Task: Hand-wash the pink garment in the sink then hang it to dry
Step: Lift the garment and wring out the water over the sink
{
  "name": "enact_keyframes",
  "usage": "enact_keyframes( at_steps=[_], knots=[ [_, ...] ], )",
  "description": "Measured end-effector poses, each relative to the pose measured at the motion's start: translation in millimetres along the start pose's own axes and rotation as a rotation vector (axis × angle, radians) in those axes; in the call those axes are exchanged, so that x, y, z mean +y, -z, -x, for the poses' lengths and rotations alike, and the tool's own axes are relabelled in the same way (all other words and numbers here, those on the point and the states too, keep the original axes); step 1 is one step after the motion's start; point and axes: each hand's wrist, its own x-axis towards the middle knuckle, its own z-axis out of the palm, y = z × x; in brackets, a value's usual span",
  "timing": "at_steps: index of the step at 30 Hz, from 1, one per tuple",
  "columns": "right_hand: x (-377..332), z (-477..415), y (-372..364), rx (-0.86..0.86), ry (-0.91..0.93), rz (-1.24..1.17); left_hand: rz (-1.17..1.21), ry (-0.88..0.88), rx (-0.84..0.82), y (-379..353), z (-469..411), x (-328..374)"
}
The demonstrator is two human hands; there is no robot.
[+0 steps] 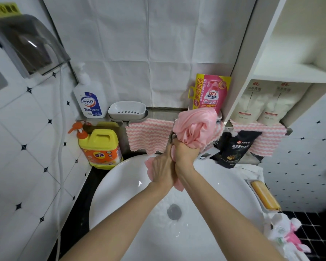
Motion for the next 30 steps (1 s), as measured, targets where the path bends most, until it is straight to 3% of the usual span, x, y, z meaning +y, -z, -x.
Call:
enact_keyframes(
  at_steps=[4, 16, 22, 25, 28, 30],
  knots=[
    [3, -1, -2, 0.071, -0.008, 0.002, -0.056, -0.013, 0.04, 5, 0, 2],
    [23, -5, -8, 0.038, -0.048, 0.209, -0.104, 0.074, -0.084, -8, -1, -8],
    [41, -10, 8, -0.02, -0.126, 0.36, -0.194, -0.033, -0.247, -11, 6, -12],
    [43, -11, 10, -0.082, -0.145, 0.343, -0.053, 0.062, -0.257, -10, 5, -12],
    [34, -6, 9, -0.245, -0.119, 0.217, 0.21, 0.247, -0.255, -6, -2, -14],
    [17, -5, 12, -0.387, -0.09, 0.195, 0.346, 0.274, -0.239, -3, -8, -17]
  ],
)
